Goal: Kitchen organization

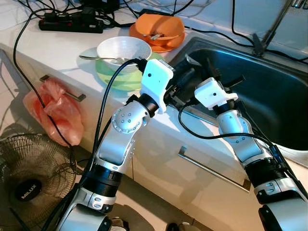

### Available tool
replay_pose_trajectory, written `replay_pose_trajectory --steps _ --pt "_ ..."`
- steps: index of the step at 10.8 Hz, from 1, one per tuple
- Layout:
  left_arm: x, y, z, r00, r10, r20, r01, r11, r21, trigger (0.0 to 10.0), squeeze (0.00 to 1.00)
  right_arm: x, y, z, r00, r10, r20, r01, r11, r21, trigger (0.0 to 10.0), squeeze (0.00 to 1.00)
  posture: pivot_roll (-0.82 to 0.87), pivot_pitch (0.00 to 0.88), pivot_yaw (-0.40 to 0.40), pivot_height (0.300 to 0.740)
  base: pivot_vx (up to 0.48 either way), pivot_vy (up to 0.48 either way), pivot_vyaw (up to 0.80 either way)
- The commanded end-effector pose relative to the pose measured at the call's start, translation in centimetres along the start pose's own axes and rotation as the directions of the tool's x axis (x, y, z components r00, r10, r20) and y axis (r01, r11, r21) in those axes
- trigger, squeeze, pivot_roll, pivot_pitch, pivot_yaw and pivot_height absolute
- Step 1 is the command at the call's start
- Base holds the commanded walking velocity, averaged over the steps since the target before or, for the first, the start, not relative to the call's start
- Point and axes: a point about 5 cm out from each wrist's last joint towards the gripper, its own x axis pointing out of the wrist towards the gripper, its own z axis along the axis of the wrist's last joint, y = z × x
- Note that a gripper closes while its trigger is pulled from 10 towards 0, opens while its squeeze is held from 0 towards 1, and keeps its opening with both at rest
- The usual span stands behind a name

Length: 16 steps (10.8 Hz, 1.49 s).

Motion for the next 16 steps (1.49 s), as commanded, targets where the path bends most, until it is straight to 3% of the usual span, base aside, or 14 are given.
replay_pose_trajectory --steps 1,2,3,4,7,9,12,16 --pt "0.0 0.1 0.2 0.999 0.024 0.022 -0.024 1.000 0.001 10.0 1.00 0.3 -1.0 -0.2 0.998 -0.061 -0.025 0.061 0.998 0.026 0.0 0.00 0.06 0.089 -0.039 0.740 0.000 0.000 0.00" --pt "-0.2 0.8 0.4 0.996 0.080 0.042 -0.080 0.997 -0.004 10.0 1.00 0.4 -1.5 -0.6 0.994 -0.090 -0.068 0.094 0.994 0.061 0.0 0.00 0.06 0.089 -0.039 0.740 0.000 0.000 0.00" --pt "-0.4 1.3 0.5 0.991 0.123 0.049 -0.124 0.992 0.000 10.0 0.22 0.5 -1.7 -0.9 0.990 -0.103 -0.093 0.111 0.991 0.080 0.0 0.00 0.06 0.089 -0.039 0.740 0.000 0.000 0.00" --pt "-1.0 2.1 0.4 0.983 0.176 0.051 -0.176 0.984 0.003 10.0 0.00 0.5 -2.1 -1.6 0.979 -0.127 -0.160 0.148 0.981 0.126 0.0 0.00 0.06 0.089 -0.039 0.740 0.000 0.000 0.00" --pt "-1.8 2.3 -0.3 0.980 0.197 0.019 -0.197 0.980 -0.007 10.0 0.00 0.3 -2.4 -2.9 0.950 -0.151 -0.273 0.203 0.964 0.174 0.0 0.00 0.07 0.090 -0.045 0.740 0.000 0.000 0.00" --pt "-3.1 2.7 -1.9 0.968 0.247 -0.052 -0.247 0.969 0.000 10.0 0.00 -0.3 -2.0 -5.1 0.862 -0.114 -0.494 0.323 0.875 0.361 10.0 0.00 0.07 0.099 -0.045 0.740 0.000 0.000 0.00" --pt "-3.7 2.4 -3.2 0.962 0.253 -0.106 -0.257 0.966 -0.023 10.0 0.00 -0.6 -1.3 -5.7 0.820 -0.057 -0.569 0.377 0.802 0.463 10.0 0.00 0.07 0.101 -0.043 0.740 0.000 0.000 0.00" --pt "-3.9 2.0 -4.2 0.958 0.246 -0.146 -0.254 0.966 -0.042 10.0 0.00 -0.8 -0.5 -5.9 0.794 0.017 -0.607 0.372 0.776 0.509 10.0 0.00 0.07 0.102 -0.042 0.740 0.000 0.000 0.00"
